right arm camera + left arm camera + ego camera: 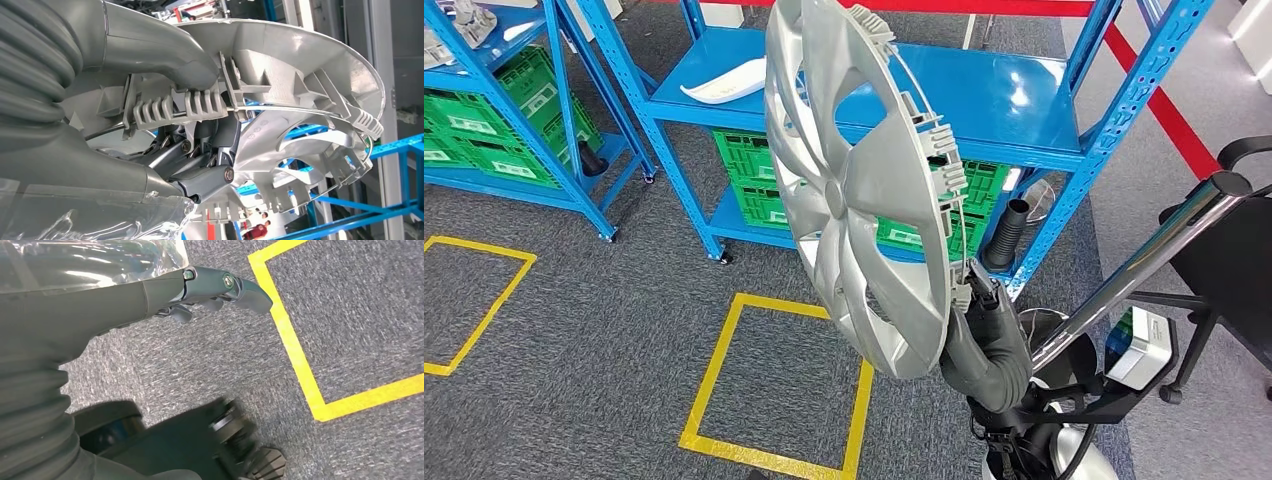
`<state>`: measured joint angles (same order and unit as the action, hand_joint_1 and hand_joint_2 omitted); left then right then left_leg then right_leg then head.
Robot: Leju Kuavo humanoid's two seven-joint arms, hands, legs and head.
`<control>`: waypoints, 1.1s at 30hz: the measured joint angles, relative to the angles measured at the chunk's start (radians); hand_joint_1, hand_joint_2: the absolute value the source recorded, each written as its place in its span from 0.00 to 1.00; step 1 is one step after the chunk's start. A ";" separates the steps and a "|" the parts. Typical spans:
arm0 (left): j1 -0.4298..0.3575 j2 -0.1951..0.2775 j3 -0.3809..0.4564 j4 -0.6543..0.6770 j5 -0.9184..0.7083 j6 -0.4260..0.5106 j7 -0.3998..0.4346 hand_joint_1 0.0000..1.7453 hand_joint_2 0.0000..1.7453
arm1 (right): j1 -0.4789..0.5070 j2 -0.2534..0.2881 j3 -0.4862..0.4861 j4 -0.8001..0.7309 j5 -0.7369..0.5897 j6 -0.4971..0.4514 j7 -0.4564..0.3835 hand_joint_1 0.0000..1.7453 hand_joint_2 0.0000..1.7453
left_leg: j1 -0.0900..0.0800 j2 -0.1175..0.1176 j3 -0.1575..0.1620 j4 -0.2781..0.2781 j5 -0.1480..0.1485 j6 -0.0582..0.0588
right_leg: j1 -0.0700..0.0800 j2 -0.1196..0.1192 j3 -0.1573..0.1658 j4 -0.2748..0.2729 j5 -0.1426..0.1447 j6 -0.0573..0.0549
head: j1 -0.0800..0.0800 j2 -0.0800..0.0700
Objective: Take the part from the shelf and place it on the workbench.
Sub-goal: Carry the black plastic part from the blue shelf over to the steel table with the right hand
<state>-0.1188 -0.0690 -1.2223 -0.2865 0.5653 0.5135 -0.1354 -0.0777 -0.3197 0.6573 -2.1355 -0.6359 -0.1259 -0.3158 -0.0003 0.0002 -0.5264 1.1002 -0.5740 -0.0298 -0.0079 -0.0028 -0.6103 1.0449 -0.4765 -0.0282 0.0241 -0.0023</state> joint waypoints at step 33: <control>0.004 0.000 0.000 0.000 0.000 0.003 0.013 0.00 1.00 | 0.024 0.000 -0.002 0.003 0.000 -0.017 0.003 1.00 1.00 | 0.007 0.000 0.021 -0.076 0.032 -0.010 | -0.003 -0.003 0.020 -0.017 0.001 0.012 | 0.004 0.000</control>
<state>-0.1144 -0.0692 -1.2224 -0.2869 0.5654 0.5164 -0.1222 -0.0540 -0.3201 0.6555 -2.1327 -0.6359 -0.1427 -0.3124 0.0067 0.0002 -0.5051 1.0247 -0.5421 -0.0401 -0.0111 -0.0062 -0.5906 1.0281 -0.4760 -0.0160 0.0283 -0.0023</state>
